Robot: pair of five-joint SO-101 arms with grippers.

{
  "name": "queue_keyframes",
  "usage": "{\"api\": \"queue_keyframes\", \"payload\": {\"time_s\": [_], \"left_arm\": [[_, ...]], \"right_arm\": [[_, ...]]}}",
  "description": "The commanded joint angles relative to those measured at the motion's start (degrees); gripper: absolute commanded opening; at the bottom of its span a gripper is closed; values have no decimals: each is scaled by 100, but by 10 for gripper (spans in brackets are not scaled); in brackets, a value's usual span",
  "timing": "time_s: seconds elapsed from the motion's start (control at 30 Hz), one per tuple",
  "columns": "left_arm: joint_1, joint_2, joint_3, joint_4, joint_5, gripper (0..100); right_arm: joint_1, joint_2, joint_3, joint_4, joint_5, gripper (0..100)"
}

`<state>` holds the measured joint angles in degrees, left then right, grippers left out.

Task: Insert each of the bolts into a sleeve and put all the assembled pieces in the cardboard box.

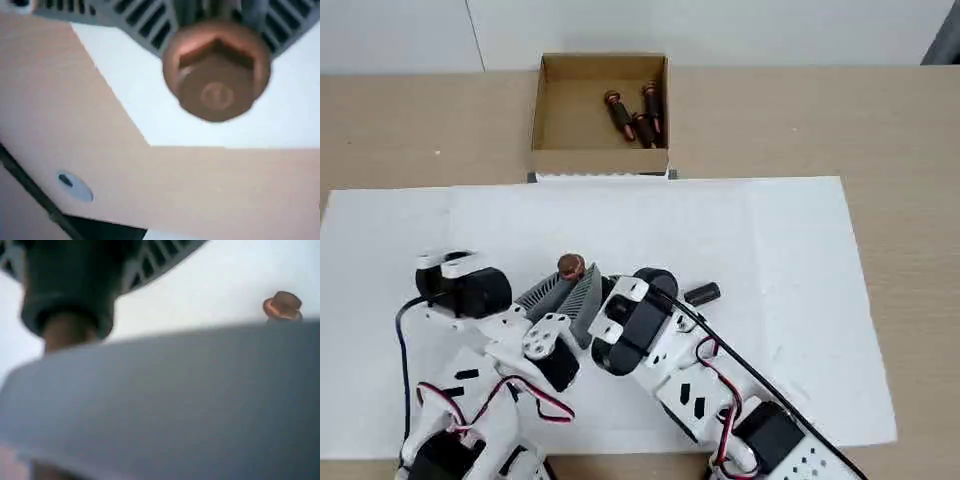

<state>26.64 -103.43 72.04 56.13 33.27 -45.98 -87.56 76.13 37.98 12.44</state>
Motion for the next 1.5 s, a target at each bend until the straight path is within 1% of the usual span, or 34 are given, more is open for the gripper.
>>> {"api": "queue_keyframes", "payload": {"time_s": [0.0,0.1,0.27,0.6,0.67,0.8,0.87,1.23,1.37,1.47], "left_arm": [[44,-62,-224,246,-26,6],[53,-62,-215,492,-44,6],[53,-62,-22,765,-466,6],[44,-62,-4,782,-501,11],[35,-62,-4,782,-501,51],[35,-62,-4,782,-501,192],[9,-62,-13,782,-501,231],[-18,-62,-514,800,-510,232],[-290,-62,-664,791,-554,231],[-536,-62,-655,774,-809,215]], "right_arm": [[4,-75,-88,-163,62,4],[-13,-75,-88,-163,62,4],[-13,-75,-88,-171,62,4],[-13,-75,-97,-171,62,4],[-13,-75,-97,-171,62,4],[-13,-75,-97,-171,62,4],[-13,-75,-97,-171,62,4],[-13,-75,-97,-171,62,4],[-4,-75,-97,-145,35,4],[13,-75,-79,-119,26,4]]}}
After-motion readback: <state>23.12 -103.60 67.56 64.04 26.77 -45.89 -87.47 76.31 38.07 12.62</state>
